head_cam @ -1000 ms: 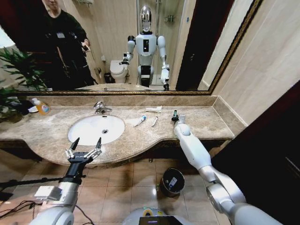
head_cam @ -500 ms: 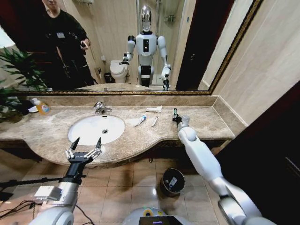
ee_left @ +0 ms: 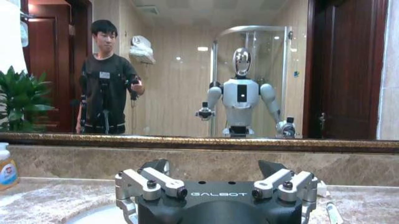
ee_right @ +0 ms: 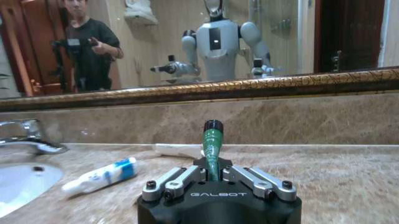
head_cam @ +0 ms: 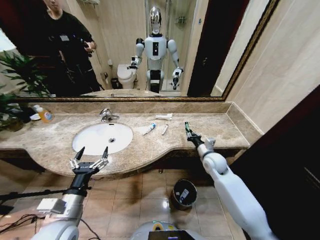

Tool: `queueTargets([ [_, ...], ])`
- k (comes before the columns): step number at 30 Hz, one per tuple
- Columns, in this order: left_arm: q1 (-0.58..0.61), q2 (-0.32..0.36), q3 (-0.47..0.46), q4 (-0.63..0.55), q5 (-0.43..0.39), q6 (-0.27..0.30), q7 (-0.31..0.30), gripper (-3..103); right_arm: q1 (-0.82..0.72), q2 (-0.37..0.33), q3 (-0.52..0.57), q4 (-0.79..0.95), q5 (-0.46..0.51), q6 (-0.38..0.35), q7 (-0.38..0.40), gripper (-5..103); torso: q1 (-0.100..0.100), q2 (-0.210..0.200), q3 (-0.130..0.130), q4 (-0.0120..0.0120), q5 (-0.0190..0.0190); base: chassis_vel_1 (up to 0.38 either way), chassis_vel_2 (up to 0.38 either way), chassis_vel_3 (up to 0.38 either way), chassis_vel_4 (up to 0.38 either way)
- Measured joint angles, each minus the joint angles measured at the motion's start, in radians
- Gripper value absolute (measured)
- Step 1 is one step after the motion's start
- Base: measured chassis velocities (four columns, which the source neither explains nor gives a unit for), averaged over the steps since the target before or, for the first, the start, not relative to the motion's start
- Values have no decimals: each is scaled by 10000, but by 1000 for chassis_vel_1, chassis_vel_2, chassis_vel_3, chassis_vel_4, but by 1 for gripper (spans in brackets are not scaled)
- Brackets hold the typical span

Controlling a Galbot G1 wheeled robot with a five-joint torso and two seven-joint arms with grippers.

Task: Pick up the trash from the sink and place it in the trash bin.

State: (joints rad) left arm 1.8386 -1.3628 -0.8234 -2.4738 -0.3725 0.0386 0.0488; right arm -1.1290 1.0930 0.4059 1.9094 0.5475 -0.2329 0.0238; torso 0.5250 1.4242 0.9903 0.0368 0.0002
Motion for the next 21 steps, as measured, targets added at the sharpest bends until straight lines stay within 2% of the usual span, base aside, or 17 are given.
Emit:
queueTargets([
  [4,0,1,0,0,0,0,2,100,-1218,174,553,620,-104,177,-312,8,-1,0,0,0,-1,0,0,0,0],
  [6,0,0,0,0,0,0,0,100,-2302,420,965,974,-375,499,-706,8,-1,0,0,-2,0,0,0,0,0],
  [10,0,0,0,0,0,0,0,100,-3243,648,1211,1167,-640,947,-1064,8,-1,0,0,-1,-2,0,0,0,0],
  [13,0,0,0,0,0,0,0,100,-4229,980,1472,1098,-984,1511,-1963,8,-1,1,0,0,-2,0,0,0,0],
  [14,0,0,0,0,0,0,0,100,-4229,980,1472,1098,-984,1511,-1963,8,-1,1,0,0,-2,0,0,0,0],
  [18,0,0,0,0,0,0,0,100,-4787,1293,1502,595,-1259,2162,-2368,8,-1,1,0,-1,-2,0,0,0,0],
  [19,0,0,0,0,0,0,0,100,-4785,1574,1454,-450,-1691,2646,-2471,8,0,0,1,-1,-1,0,0,0,0],
  [21,0,0,-1,0,0,0,0,100,-4607,1693,1411,-1167,-1919,2869,-2483,8,1,0,1,0,-2,0,0,0,0],
])
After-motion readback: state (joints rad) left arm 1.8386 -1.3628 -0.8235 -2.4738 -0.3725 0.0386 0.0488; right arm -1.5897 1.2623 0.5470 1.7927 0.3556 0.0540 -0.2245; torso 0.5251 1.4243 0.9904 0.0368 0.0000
